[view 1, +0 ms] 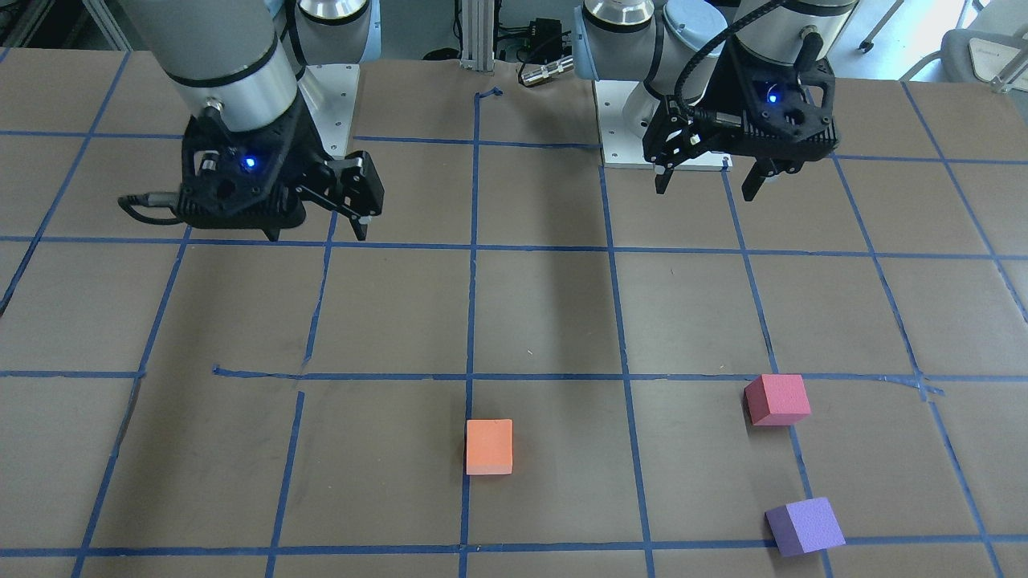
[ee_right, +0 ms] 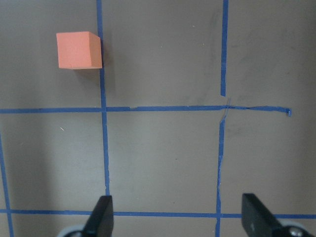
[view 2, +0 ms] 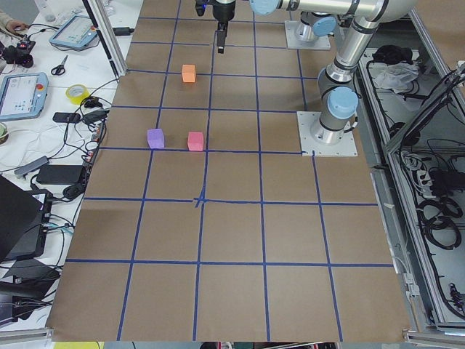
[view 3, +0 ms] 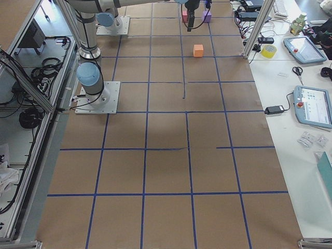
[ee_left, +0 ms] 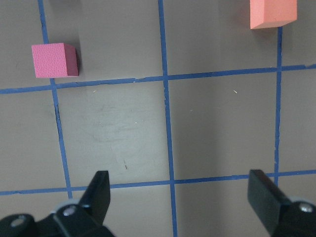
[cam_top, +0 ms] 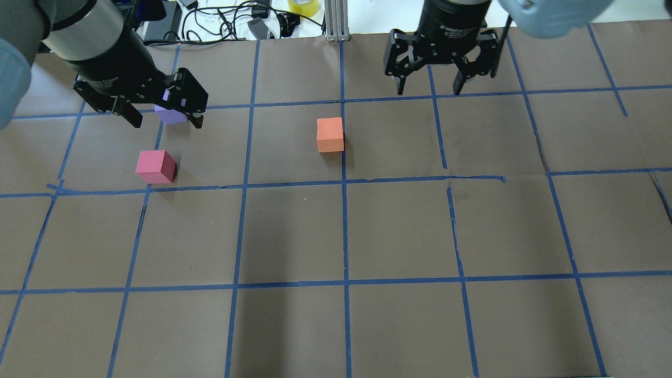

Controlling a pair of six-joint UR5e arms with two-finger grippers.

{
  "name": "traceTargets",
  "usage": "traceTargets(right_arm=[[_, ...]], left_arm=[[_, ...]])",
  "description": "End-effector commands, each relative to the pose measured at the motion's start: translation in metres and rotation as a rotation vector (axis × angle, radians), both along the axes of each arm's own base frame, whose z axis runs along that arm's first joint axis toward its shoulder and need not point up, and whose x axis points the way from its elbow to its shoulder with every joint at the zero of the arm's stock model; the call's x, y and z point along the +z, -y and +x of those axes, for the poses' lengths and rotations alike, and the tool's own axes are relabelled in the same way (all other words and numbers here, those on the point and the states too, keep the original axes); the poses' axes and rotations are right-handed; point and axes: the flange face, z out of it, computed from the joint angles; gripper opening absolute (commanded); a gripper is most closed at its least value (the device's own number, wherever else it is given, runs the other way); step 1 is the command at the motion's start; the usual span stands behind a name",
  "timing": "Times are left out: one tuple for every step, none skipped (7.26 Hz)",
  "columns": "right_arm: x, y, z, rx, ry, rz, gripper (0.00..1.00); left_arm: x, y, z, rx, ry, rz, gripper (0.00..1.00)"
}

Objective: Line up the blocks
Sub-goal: 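Open the right gripper and raise it away from the orange cube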

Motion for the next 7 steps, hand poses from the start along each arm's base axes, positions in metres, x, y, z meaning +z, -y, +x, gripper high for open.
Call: traceTargets(right_arm=[[0.0,-0.033,-0.03,0.022,-0.005,-0.099,1.0],[0.001,-0.03,-0.036,0.018,-0.032,-0.115,1.0],[0.001,-0.03,-0.037,0.015,-0.034,-0.117,1.0],[0.001,-0.03,-0.037,0.015,-0.03,-0.118,1.0],[0.004,-0.029,-0.037,0.012,-0.027,-0.124,1.0],[0.007,-0.028,-0.039,0.009,-0.028,-0.128,1.0],[0.009,-0.024,-0.04,0.01,-0.034,-0.129,1.0]], left_arm=[[0.0,-0.001,0.002,-0.026,0.001,0.001,1.0],[-0.003,0.0,0.002,-0.108,0.006,0.005,1.0],[-0.004,0.002,0.0,-0.069,0.008,0.008,1.0],[-0.01,0.013,-0.001,-0.023,0.008,0.02,1.0],[-0.022,0.022,-0.002,-0.003,0.0,0.037,1.0],[-0.03,0.037,-0.005,0.037,-0.021,0.008,1.0],[-0.044,0.051,-0.013,0.028,-0.056,0.016,1.0]])
